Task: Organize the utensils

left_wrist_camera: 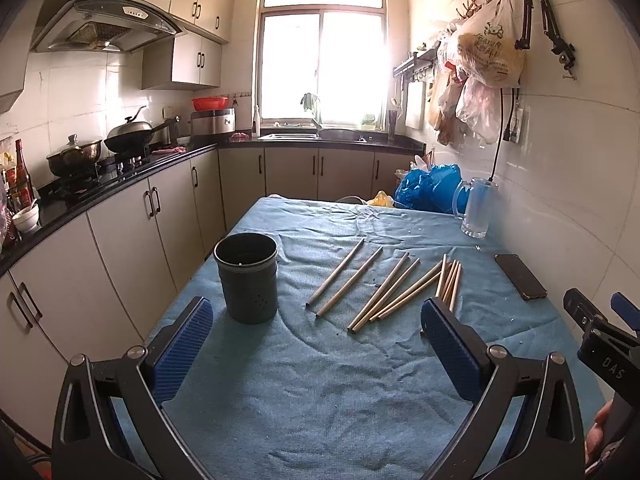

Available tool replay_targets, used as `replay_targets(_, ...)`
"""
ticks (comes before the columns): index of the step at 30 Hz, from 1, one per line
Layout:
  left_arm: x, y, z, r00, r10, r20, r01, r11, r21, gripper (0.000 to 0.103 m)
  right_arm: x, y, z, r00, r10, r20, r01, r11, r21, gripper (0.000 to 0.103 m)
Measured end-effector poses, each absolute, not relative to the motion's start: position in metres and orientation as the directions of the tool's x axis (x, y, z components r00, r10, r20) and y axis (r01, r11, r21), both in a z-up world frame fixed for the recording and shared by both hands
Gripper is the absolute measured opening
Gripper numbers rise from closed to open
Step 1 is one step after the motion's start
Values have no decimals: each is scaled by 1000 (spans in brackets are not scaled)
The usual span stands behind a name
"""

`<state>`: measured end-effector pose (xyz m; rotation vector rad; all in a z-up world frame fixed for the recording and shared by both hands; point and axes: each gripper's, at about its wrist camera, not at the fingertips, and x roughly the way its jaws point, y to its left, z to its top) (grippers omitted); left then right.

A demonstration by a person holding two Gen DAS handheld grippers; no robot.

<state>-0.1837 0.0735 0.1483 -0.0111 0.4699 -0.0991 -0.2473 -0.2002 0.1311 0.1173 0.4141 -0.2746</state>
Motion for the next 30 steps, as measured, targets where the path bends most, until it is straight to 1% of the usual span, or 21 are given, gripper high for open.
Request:
replay_targets(9,-162,68,140,866,-107,-488,106,994,-30,103,-230,-202,120,862,-230,-451,284,957,55,103)
replay_targets(13,-150,63,139,874,-108,-474,113,993,-19,103,-218,-208,114,853,-225,-472,281,958,52,103)
replay_targets(20,-102,49,161,863,-126,-490,151,988,13,103,-181,-229,110,834,-185,-521,256,964,67,103)
replay_targets(27,-49,21,172,834,-158,-528,197,980,17,103,-148,-256,102,808,-133,-574,245,962,121,103)
replay_targets(30,-25,6,165,799,-169,-577,215,976,12,103,-136,-267,96,797,-107,-595,239,960,147,103)
